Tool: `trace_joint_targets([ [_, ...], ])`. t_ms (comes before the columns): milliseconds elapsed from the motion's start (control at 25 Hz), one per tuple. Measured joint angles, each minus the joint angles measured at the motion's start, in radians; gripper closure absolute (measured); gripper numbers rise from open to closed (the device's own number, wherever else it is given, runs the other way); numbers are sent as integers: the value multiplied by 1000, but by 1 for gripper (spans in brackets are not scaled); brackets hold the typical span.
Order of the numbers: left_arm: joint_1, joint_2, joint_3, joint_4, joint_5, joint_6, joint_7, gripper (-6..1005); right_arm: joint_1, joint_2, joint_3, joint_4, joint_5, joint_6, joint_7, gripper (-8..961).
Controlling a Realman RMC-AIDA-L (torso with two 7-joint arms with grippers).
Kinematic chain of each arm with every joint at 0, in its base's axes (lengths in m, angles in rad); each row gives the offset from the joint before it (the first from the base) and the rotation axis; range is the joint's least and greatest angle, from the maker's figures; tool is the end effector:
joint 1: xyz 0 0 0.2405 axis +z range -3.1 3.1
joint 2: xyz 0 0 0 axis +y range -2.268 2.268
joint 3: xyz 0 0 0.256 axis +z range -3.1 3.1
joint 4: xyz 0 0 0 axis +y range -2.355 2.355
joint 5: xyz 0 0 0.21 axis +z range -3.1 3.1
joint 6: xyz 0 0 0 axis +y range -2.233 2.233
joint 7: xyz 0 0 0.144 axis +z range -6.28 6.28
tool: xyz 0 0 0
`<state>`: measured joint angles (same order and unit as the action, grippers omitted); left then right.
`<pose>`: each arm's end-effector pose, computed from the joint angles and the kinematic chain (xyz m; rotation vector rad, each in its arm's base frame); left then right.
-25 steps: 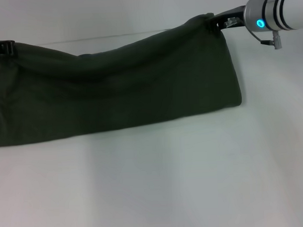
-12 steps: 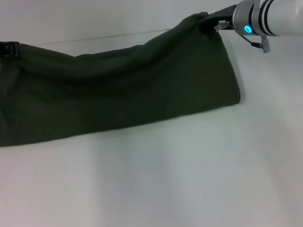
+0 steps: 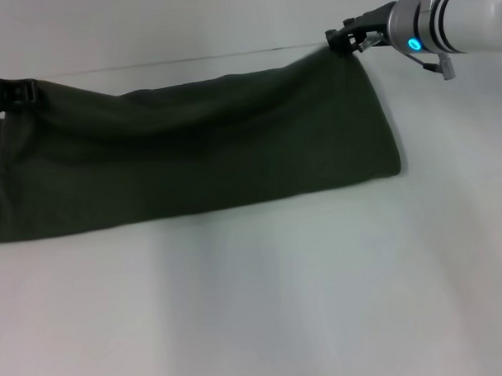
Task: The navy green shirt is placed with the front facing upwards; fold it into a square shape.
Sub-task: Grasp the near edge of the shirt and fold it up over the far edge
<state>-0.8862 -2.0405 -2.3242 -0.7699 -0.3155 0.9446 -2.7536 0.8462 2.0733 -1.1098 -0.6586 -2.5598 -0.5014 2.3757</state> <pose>-0.2341 0.4704 0.0469 -1.9061 -1.3325 -0.0165 0.2156 0.4854 0.0046 -2.0394 0.7780 0.0376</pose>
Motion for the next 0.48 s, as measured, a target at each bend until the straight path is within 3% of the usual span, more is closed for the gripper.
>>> trace_joint_targets([
  [80, 1, -1, -3, -7, 1, -2, -6, 762, 0, -4, 6, 0, -16, -2, 9, 817],
  [200, 3, 0, -5, -12, 4, -1, -14, 701, -2, -11, 23, -4, -51, -17, 39, 596],
  [440, 17, 1, -11, -68, 12, 40, -37, 484, -9, -14, 36, -42, -79, -46, 61, 381],
  [480, 17, 2, -11, -80, 13, 56, -40, 444, -9, -14, 36, -53, -80, -52, 61, 379],
])
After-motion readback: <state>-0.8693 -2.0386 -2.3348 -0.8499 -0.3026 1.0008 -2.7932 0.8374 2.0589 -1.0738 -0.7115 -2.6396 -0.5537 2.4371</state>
